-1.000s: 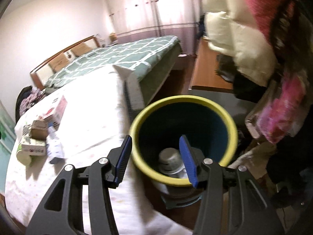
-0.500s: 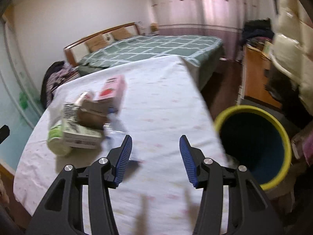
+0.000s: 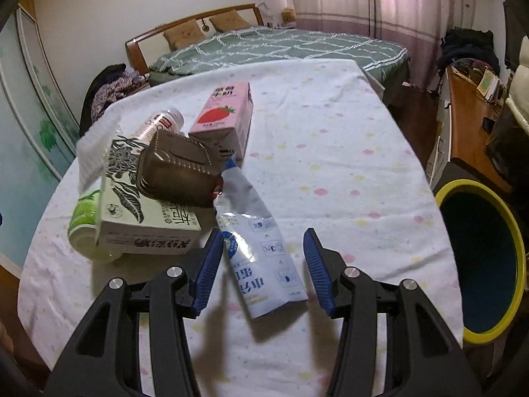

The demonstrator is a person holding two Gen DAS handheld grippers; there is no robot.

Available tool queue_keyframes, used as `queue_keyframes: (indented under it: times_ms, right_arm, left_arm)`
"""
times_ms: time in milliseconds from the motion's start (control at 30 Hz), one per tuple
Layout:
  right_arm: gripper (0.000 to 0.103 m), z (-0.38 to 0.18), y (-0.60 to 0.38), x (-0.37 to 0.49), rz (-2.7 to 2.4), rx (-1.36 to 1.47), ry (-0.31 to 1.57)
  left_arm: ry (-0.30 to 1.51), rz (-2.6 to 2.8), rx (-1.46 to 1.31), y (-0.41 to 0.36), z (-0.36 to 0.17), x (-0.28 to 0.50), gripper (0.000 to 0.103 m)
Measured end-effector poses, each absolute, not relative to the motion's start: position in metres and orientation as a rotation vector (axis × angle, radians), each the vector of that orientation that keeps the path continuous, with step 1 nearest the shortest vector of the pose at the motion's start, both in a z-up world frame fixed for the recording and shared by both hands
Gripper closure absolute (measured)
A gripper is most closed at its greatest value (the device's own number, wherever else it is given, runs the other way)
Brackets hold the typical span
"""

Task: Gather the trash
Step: 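Grasp the white squeeze tube with the right gripper and lift it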

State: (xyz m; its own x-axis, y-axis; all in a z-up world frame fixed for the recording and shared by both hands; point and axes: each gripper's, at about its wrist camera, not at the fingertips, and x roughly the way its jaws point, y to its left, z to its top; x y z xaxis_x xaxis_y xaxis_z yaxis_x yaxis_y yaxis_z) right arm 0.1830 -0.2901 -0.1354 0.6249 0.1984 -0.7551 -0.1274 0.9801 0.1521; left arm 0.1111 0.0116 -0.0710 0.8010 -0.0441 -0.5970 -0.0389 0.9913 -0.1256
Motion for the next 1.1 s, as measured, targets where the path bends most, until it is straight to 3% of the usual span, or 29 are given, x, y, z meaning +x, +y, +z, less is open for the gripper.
queue_keyframes:
  times_ms: [333, 400, 500, 1100]
  right_arm:
    - [0.055, -0.143, -0.279, 0.192, 0.204, 0.051, 0.896]
    - [0.062, -0.142, -0.279, 0.191, 0.192, 0.043, 0.894]
    - [0.062, -0.143, -0.282, 0.189, 0.196, 0.053, 0.896]
    - [0.063, -0.129, -0.323, 0.164, 0.158, 0.149, 0.857]
  left_arm:
    - [0.667, -0.019, -0.135, 0.006, -0.079, 0.118, 0.005]
    - [0.672, -0.022, -0.134, 0.004, -0.081, 0.119, 0.005]
    - [0.678, -0.029, -0.132, 0.002, -0.082, 0.120, 0.005]
    - [0.704, -0.063, -0.104, -0.016, -0.089, 0.125, 0.005]
